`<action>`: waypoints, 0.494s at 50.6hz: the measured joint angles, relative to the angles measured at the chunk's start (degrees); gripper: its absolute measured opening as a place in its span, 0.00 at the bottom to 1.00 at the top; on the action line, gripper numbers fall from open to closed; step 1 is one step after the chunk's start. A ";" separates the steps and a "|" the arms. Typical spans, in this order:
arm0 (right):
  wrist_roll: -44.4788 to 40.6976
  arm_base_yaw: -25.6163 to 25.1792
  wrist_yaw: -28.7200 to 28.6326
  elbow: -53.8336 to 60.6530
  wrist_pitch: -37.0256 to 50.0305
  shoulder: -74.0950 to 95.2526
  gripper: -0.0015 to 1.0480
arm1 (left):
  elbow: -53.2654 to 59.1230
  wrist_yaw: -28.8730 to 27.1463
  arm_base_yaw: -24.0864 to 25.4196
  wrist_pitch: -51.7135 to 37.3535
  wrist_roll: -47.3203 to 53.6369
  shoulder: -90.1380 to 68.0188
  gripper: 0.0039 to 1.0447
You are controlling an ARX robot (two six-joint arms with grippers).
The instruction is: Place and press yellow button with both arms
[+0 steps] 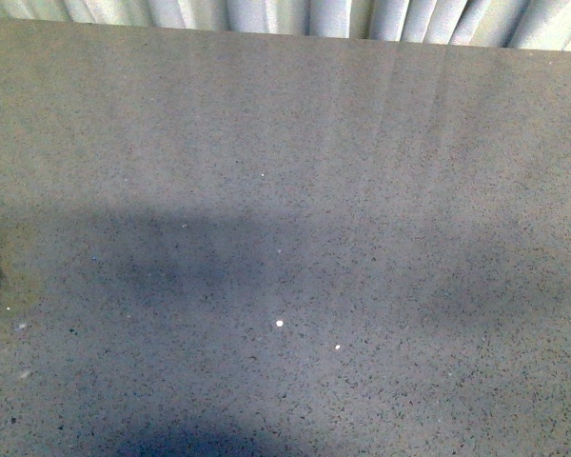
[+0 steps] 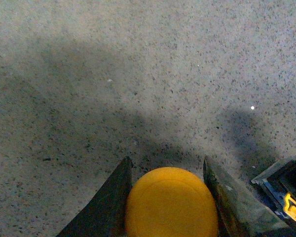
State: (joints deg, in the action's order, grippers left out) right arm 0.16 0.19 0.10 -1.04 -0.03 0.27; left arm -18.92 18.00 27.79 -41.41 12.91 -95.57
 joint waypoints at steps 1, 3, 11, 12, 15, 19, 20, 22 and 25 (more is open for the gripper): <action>0.00 0.00 0.00 0.00 0.00 0.00 0.91 | -0.02 0.00 0.09 0.15 0.04 0.35 0.33; 0.00 0.00 0.00 0.00 0.00 0.00 0.91 | -0.15 -0.09 0.33 0.59 0.13 1.51 0.33; 0.00 0.00 0.00 0.00 0.00 0.00 0.91 | -1.40 -1.46 0.87 3.06 0.33 7.19 0.33; 0.00 0.00 0.00 0.00 0.02 0.00 0.91 | -1.68 -1.55 0.76 3.65 0.28 8.28 0.33; 0.00 0.00 0.00 0.00 0.00 0.00 0.91 | -2.56 -2.03 -0.02 5.27 -0.20 10.99 0.33; 0.00 0.00 0.00 0.00 0.00 0.00 0.91 | -3.78 -3.39 -3.13 7.30 -1.07 14.67 0.33; 0.00 0.00 0.00 0.00 0.00 0.00 0.91 | -4.11 -3.80 -4.44 7.87 -1.49 15.61 0.33; 0.00 0.00 0.00 0.00 0.00 0.00 0.91 | -4.57 -4.55 -6.75 8.59 -2.14 16.87 0.32; 0.00 0.00 0.00 0.00 0.00 0.00 0.91 | -5.42 -5.46 -11.26 9.27 -3.63 18.21 0.32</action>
State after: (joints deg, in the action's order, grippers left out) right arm 0.16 0.19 0.10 -1.04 -0.03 0.27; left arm -24.34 12.53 16.53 -32.14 9.28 -77.36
